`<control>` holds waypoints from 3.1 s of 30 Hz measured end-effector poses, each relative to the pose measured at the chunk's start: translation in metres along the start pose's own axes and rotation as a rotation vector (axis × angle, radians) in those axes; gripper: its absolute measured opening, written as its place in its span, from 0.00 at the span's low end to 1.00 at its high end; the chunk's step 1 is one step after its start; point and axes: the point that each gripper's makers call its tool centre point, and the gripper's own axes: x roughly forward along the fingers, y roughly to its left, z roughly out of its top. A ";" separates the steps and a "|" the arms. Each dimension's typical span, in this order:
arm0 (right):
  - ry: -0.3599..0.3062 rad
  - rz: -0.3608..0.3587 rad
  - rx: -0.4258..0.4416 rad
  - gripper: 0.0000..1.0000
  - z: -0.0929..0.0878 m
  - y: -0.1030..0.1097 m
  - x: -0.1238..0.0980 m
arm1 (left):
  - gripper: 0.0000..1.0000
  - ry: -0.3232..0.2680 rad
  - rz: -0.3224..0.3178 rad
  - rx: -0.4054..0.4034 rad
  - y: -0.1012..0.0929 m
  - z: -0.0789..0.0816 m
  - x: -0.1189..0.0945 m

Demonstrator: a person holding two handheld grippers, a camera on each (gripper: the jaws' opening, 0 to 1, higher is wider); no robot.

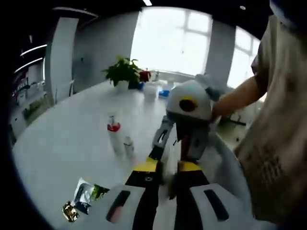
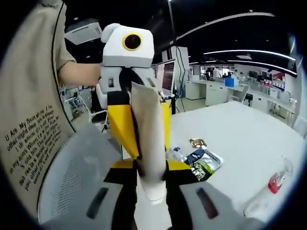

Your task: Arrange the skincare products in the storage area until every visible bottle or jar stands upright without overlapping.

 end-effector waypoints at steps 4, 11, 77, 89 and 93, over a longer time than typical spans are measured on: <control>0.035 0.004 -0.005 0.21 -0.016 -0.002 0.003 | 0.07 0.016 0.006 -0.020 0.002 -0.009 0.007; 0.090 0.003 0.001 0.21 -0.041 -0.005 0.013 | 0.06 0.056 0.008 -0.033 0.006 -0.026 0.018; 0.093 -0.328 0.229 0.45 -0.091 -0.056 -0.051 | 0.14 0.207 0.031 0.249 0.056 -0.062 0.080; 0.075 -0.454 0.279 0.60 -0.094 -0.070 -0.084 | 0.14 0.196 0.027 0.286 0.088 -0.041 0.106; 0.072 -0.486 0.289 0.63 -0.095 -0.073 -0.091 | 0.14 0.196 0.022 0.292 0.096 -0.036 0.112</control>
